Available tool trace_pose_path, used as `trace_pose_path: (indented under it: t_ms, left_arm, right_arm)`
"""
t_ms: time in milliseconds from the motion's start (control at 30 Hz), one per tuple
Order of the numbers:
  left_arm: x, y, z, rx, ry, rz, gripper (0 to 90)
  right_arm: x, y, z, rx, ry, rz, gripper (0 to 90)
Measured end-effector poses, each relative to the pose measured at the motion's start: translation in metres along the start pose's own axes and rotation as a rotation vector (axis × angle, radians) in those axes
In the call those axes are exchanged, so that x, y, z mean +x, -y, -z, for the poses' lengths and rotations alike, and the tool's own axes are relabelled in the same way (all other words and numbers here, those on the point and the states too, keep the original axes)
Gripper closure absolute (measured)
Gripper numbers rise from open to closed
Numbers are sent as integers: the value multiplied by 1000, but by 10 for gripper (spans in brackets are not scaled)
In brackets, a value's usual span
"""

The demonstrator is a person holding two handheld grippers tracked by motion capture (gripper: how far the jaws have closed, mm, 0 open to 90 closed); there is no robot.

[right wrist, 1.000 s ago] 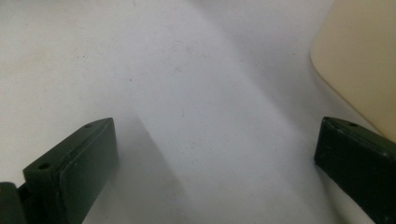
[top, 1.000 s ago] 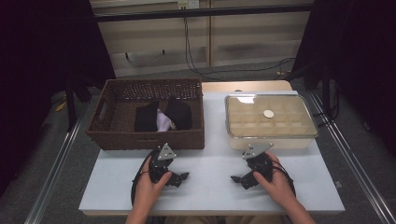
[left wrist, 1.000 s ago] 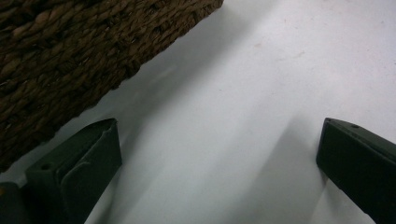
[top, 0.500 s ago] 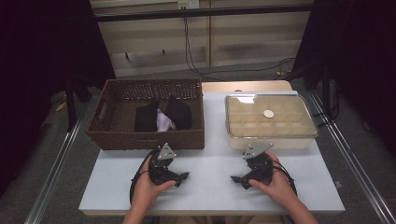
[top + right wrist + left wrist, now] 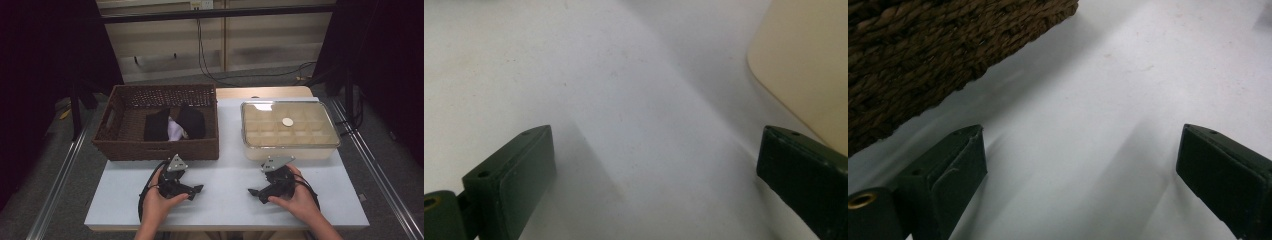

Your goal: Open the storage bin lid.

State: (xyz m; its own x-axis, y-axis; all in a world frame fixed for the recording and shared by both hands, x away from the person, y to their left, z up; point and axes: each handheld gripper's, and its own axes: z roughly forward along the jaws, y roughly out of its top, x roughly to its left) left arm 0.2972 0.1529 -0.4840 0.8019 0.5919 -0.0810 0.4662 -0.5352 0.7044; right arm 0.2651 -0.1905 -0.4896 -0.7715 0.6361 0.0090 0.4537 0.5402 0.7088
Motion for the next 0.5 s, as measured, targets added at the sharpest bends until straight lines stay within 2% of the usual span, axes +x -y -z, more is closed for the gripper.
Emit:
trace_pose_path:
  t_ms: [167,300,333,467,500]
  left_arm:
    - [-8,-7,4,-16,33,-1,55]
    - [-16,-19,4,-10,83,-17,57]
    - [-20,-22,3,-20,90,-10,56]
    - [-27,-34,2,-20,113,-28,56]
    - [-32,-42,2,-14,126,-45,56]
  right_arm:
    - [0,3,9,-11,12,-10,41]
    - [-3,4,22,-30,15,-32,45]
    - [-3,4,25,-32,24,-32,46]
    - [-6,3,37,-37,34,-42,46]
    - [-7,3,43,-34,39,-48,47]
